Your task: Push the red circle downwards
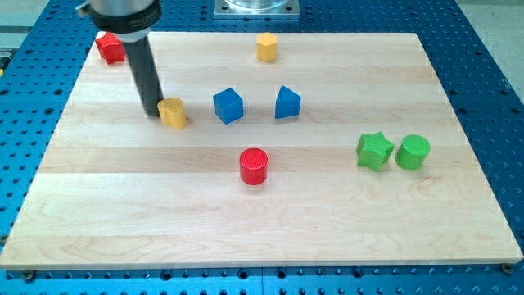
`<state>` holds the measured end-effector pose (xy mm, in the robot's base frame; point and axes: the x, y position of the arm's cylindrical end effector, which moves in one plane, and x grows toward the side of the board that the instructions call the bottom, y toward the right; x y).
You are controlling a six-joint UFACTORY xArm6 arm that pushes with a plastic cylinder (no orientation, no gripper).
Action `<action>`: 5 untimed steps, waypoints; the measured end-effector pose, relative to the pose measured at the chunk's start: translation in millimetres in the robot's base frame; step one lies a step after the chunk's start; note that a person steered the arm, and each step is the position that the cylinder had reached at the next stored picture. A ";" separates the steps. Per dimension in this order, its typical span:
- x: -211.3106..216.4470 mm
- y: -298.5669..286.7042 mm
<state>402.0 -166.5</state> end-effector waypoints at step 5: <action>61.7 201.7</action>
<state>463.7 35.3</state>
